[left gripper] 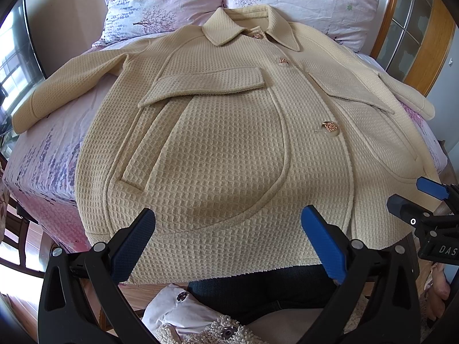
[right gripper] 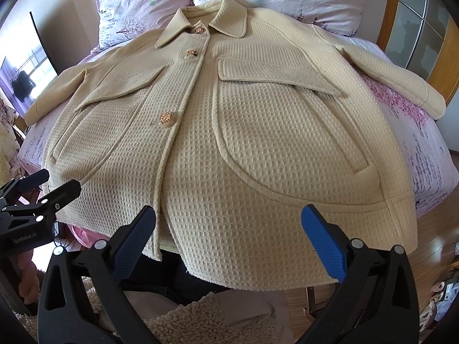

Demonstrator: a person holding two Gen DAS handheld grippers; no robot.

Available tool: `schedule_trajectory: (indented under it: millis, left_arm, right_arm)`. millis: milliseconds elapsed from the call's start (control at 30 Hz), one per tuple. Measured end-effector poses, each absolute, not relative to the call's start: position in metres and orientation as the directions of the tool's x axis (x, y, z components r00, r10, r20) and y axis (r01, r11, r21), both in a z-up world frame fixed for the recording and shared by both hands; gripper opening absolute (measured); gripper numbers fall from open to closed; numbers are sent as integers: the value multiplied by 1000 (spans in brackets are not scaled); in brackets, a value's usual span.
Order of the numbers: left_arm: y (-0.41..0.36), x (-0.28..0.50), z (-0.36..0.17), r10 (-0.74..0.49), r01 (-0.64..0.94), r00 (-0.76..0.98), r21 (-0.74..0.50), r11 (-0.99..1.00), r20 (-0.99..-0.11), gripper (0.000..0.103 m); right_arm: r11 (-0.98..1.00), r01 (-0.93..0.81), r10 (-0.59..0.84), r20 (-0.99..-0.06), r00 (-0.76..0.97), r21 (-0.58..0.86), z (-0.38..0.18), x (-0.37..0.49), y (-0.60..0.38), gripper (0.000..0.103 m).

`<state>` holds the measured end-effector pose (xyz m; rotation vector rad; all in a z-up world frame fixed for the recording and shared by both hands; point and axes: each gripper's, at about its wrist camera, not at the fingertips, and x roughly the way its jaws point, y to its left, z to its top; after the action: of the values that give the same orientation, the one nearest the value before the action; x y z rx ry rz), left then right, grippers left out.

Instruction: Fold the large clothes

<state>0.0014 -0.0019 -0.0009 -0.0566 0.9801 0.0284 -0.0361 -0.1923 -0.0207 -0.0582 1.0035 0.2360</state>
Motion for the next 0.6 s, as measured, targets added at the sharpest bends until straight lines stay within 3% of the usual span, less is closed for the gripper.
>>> schedule_trajectory:
  millis: [600]
  left_arm:
    - [7, 2, -1, -27, -51, 552, -65, 997, -834, 102]
  right_arm:
    - [971, -207, 214, -814, 540, 118, -17, -34, -201, 101]
